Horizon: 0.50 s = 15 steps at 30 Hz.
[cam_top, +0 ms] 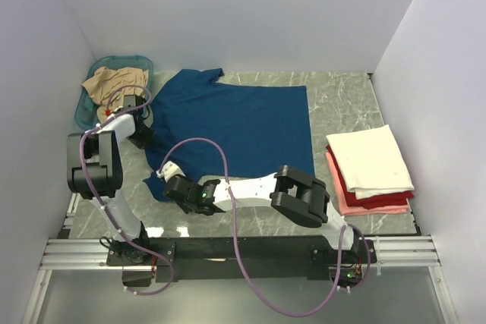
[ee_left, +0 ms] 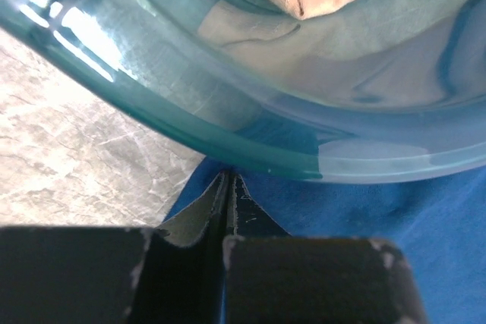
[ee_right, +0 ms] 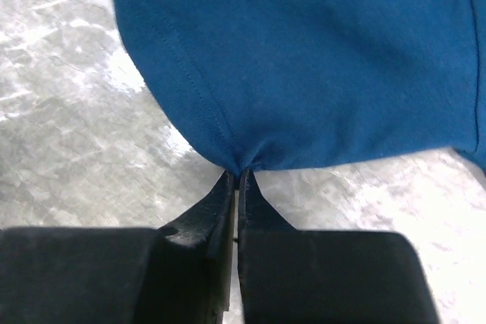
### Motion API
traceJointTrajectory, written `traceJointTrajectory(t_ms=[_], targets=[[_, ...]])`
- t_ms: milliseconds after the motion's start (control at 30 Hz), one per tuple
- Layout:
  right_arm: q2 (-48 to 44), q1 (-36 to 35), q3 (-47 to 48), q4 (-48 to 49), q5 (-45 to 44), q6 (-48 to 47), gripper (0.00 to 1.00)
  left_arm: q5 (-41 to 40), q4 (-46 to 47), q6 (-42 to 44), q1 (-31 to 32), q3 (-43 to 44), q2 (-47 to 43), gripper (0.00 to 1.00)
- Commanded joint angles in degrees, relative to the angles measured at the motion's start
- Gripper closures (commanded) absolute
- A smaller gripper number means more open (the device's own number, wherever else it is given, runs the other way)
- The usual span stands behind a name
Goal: Fold and stack the t-shirts
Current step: Flatten the tshirt out
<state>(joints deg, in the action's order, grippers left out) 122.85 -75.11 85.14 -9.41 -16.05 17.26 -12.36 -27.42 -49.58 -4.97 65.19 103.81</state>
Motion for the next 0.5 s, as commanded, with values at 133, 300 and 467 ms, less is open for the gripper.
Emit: traceJointTrajectory(t_ms=[133, 300, 467], targets=[[-9.3, 4.2, -0.6, -3.9, 1.1, 2.6, 1.0, -2.7, -1.5, 2.9, -0.2, 3.9, 0.2, 0.98], [-13.3, 8.0, -2.3, -5.3, 7.3, 4.4, 1.0, -3.3, -2.6, 4.0, -0.2, 5.6, 0.3, 0.99], [-14.7, 10.2, -3.8, -5.2, 10.6, 5.7, 1.0, -3.4, -3.3, 5.1, -0.2, 7.2, 0.4, 0.99]])
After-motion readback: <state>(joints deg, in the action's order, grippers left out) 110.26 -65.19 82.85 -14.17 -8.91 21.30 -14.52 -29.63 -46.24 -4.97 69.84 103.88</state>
